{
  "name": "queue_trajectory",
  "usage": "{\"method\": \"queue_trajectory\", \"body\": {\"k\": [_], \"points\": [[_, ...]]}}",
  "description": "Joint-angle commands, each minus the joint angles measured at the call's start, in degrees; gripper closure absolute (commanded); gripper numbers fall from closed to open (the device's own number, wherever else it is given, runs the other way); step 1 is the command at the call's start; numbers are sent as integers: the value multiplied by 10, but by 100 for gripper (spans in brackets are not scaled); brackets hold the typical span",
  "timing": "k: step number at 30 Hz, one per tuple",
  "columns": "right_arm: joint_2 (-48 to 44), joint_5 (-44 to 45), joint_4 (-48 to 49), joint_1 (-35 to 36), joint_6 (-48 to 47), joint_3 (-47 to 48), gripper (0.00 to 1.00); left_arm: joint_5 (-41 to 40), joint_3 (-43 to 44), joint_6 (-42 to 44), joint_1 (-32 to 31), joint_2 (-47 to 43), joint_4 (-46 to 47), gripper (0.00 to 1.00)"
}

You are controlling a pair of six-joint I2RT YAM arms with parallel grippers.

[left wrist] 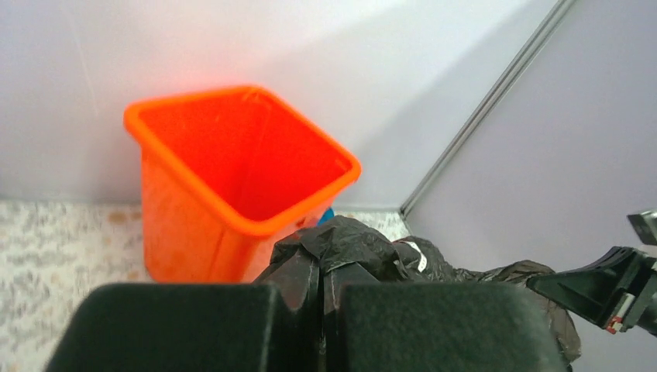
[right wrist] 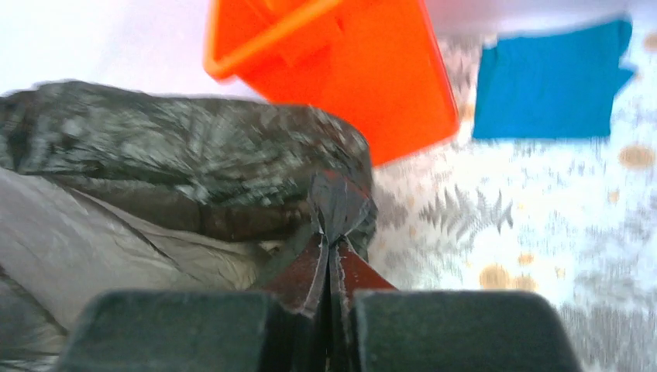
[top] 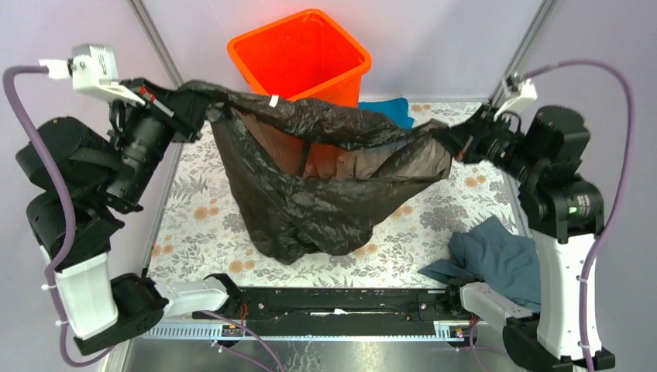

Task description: Put the trash bags into the trash bin

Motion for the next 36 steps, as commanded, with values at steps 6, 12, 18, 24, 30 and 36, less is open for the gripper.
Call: {"method": "queue_trajectory", "body": {"k": [6, 12, 18, 24, 30, 36], "points": [[-32, -113, 313, 1, 151, 42, 100, -58, 10, 116, 0, -110, 148, 100], [-25, -189, 424, 1, 268, -236, 100, -206, -220, 52, -8, -195, 151, 100], [32, -152, 264, 1, 137, 25, 100, -142, 95, 111, -19, -48, 70, 100], [0, -163, 355, 1, 175, 23, 100, -19, -22, 59, -19, -108, 182, 100], [-36, -208, 435, 1, 266, -232, 100, 43, -138, -8, -21, -90, 138, 100], [-1, -180, 315, 1, 173, -22, 100, 170, 156, 24, -21, 69, 108, 100]]}}
